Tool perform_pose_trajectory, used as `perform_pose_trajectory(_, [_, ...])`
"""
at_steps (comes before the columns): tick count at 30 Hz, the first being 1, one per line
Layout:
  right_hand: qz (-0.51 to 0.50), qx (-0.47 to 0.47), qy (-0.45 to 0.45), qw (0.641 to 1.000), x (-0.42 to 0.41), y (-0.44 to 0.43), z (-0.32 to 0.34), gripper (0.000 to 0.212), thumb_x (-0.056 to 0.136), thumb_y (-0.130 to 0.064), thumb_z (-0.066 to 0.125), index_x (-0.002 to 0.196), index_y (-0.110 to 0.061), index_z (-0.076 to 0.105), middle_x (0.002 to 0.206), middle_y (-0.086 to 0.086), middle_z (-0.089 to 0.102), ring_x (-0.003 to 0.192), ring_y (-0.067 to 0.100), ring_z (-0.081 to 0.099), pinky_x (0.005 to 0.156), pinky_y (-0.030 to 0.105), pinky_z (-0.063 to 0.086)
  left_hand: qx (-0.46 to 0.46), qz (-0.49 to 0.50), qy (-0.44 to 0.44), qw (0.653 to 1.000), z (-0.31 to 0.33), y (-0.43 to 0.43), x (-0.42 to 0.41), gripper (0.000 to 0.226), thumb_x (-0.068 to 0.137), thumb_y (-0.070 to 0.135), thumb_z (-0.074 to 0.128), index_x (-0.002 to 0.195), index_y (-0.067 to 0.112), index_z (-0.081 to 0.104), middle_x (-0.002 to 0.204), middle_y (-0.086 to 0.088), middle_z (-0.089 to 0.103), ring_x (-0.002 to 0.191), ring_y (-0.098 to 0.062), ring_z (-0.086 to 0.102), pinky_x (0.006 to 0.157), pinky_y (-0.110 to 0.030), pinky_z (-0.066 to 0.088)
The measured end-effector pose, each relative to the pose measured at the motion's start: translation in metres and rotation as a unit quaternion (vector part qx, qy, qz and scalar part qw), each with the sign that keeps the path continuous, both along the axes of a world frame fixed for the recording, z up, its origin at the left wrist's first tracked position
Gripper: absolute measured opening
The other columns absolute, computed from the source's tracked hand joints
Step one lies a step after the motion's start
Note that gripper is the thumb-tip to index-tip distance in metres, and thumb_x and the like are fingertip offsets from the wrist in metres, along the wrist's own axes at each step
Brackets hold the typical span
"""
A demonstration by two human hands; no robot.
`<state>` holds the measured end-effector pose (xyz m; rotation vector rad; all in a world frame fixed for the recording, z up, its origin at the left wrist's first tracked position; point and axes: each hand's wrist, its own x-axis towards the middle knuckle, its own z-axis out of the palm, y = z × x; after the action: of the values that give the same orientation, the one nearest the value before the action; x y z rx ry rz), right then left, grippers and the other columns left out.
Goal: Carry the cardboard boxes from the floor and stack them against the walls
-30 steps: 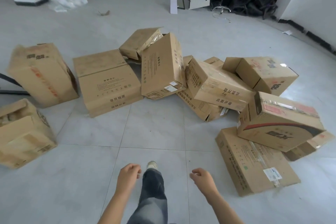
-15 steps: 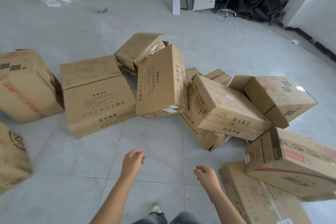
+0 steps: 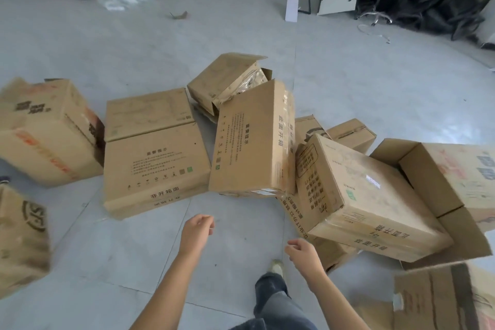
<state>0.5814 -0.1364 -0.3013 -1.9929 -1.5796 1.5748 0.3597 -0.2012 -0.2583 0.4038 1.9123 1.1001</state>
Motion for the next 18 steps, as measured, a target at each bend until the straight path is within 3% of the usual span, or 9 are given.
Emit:
perform_pose_trajectory(3, [0.012, 0.022, 0.009, 1.000, 0.001, 0.070, 0.008, 0.034, 0.091, -0.014, 0.051, 0.123, -0.005, 0.053, 0.089, -0.003, 0.055, 0.088, 0.016, 0.052, 0.069, 0.024, 0.040, 0.009, 0.017, 0.002, 1.000, 0.000, 0.050, 0.006, 0.025, 0.061, 0.032, 0.048, 0.069, 0.010, 0.056, 0.078, -0.007, 0.061, 0.070, -0.018, 0.058, 0.068, -0.029, 0.037])
perform_pose_trajectory(6, [0.022, 0.035, 0.009, 0.999, 0.007, 0.131, 0.021, 0.034, 0.091, -0.018, 0.052, 0.123, -0.010, 0.054, 0.110, 0.002, 0.059, 0.099, 0.016, 0.054, 0.081, 0.025, 0.041, 0.006, 0.026, -0.007, 1.000, -0.007, 0.095, 0.015, 0.015, 0.083, 0.022, 0.057, 0.072, 0.011, 0.057, 0.084, -0.009, 0.062, 0.075, -0.021, 0.059, 0.071, -0.030, 0.038])
perform_pose_trajectory(8, [0.018, 0.048, 0.015, 0.999, 0.015, 0.171, 0.029, 0.034, 0.091, -0.021, 0.053, 0.123, -0.012, 0.054, 0.110, 0.001, 0.059, 0.100, 0.016, 0.055, 0.084, 0.029, 0.045, 0.001, 0.027, -0.006, 1.000, -0.016, 0.129, 0.025, 0.020, 0.092, 0.011, 0.051, 0.073, 0.010, 0.058, 0.085, -0.010, 0.061, 0.077, -0.023, 0.058, 0.072, -0.031, 0.039])
perform_pose_trajectory(12, [0.041, 0.057, 0.010, 0.997, 0.024, 0.235, 0.033, 0.035, 0.092, -0.019, 0.051, 0.126, -0.010, 0.052, 0.104, -0.001, 0.053, 0.095, 0.013, 0.050, 0.081, 0.026, 0.041, -0.012, 0.009, -0.007, 1.000, -0.021, 0.184, 0.042, 0.022, 0.094, 0.010, 0.048, 0.074, 0.011, 0.058, 0.083, -0.008, 0.060, 0.077, -0.020, 0.057, 0.070, -0.030, 0.039])
perform_pose_trajectory(15, [0.050, 0.056, 0.007, 0.997, 0.023, 0.264, 0.030, 0.035, 0.093, -0.019, 0.051, 0.126, -0.009, 0.052, 0.103, 0.000, 0.055, 0.094, 0.014, 0.052, 0.083, 0.029, 0.046, -0.012, 0.032, -0.009, 0.999, -0.023, 0.212, 0.037, 0.022, 0.094, 0.010, 0.048, 0.075, 0.013, 0.058, 0.082, -0.008, 0.060, 0.075, -0.021, 0.056, 0.072, -0.030, 0.037])
perform_pose_trajectory(18, [0.053, 0.057, 0.012, 0.997, 0.019, 0.292, 0.030, 0.034, 0.093, -0.019, 0.051, 0.126, -0.010, 0.052, 0.103, -0.001, 0.054, 0.093, 0.013, 0.051, 0.077, 0.025, 0.040, -0.010, 0.049, -0.006, 0.999, -0.022, 0.240, 0.027, 0.019, 0.093, 0.010, 0.050, 0.077, 0.012, 0.059, 0.083, -0.008, 0.061, 0.075, -0.021, 0.056, 0.070, -0.030, 0.037])
